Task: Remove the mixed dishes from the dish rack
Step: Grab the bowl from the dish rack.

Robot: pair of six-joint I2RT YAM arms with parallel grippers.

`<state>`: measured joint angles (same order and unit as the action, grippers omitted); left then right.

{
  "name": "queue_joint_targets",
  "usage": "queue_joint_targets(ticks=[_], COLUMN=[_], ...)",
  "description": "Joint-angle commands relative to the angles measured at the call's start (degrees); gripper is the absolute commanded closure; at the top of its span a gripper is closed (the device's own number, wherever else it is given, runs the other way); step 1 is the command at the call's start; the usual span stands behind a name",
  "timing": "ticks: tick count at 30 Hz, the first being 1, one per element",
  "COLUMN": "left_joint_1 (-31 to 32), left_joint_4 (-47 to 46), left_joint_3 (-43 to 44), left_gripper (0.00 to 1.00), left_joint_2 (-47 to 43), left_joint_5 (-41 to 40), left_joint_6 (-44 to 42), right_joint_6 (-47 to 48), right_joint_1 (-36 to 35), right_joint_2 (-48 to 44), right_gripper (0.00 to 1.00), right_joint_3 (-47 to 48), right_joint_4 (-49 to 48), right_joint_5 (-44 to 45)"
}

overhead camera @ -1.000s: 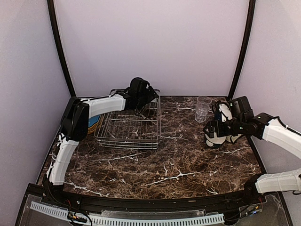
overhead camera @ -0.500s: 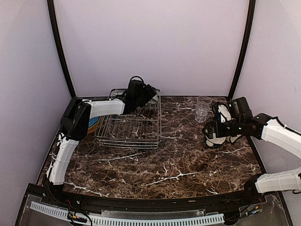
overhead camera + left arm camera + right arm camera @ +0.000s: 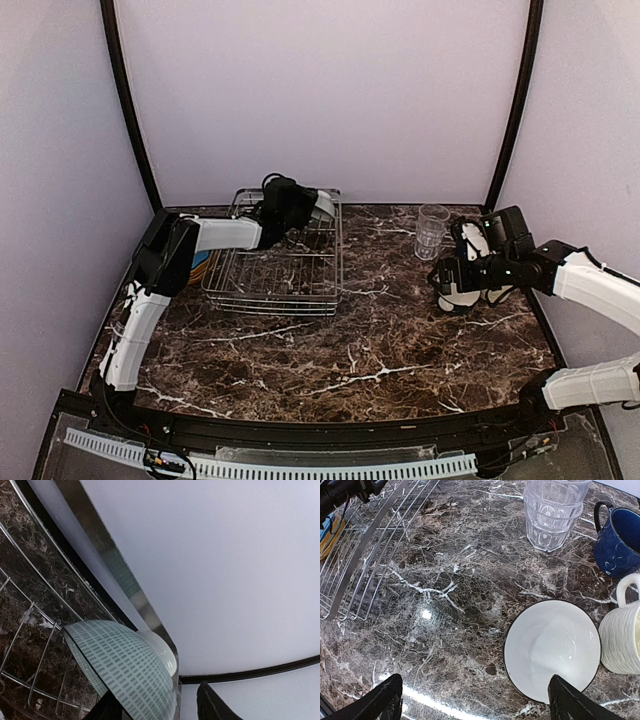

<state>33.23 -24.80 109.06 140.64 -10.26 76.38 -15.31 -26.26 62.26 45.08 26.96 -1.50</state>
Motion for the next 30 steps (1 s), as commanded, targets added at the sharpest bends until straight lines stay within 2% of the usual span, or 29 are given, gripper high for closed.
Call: queue_joint_targets(ticks=[1, 7, 9, 12, 15, 20, 26, 30], left_joint_1=[-0.32, -0.27, -0.44, -0.89, -1.04, -1.43, -2.13, -2.61], left_joint_4=[-0.94, 1.26, 0.88, -0.74, -3.23, -8.86, -16.03, -20.3], left_joint_3=[4.07, 5.49, 5.43, 5.13, 4.42, 2.79, 1.35, 1.59], left_gripper=[0.53, 0.62, 0.69, 0.77, 0.79, 0.93, 0.98, 0.99], left_joint_2=[3.32, 4.38, 4.42, 4.37, 4.07, 3.34, 1.17, -0.04], left_joint_5=[2.03, 2.58, 2.9, 4.73, 5.95, 7.85, 9.99, 14.49], left_joint_6=[6.42, 7.3, 7.28, 7.72, 8.19, 9.15, 7.46, 5.06], right_joint_6=[-0.29, -0.13, -0.07, -0.1, -0.07, -0.18, -0.5, -0.73], right_joint_1=[-0.46, -0.46, -0.46, -0.41, -0.46, -0.46, -0.46, -0.46], right_joint_2=[-0.03, -0.14, -0.23, -0.29, -0.17, 0.14, -0.04, -0.07], right_gripper=[0.01, 0.01, 0.01, 0.01, 0.01, 0.01, 0.01, 0.01], right_joint_3=[0.01, 0.44, 0.45, 0.6, 0.78, 1.47, 1.33, 1.24], right_joint_4=[-1.06, -0.6, -0.53, -0.2, -0.24, -0.05, 0.32, 0.53], right_joint_5=[0.2, 0.44, 0.68, 0.81, 0.88, 0.8, 1.17, 1.32])
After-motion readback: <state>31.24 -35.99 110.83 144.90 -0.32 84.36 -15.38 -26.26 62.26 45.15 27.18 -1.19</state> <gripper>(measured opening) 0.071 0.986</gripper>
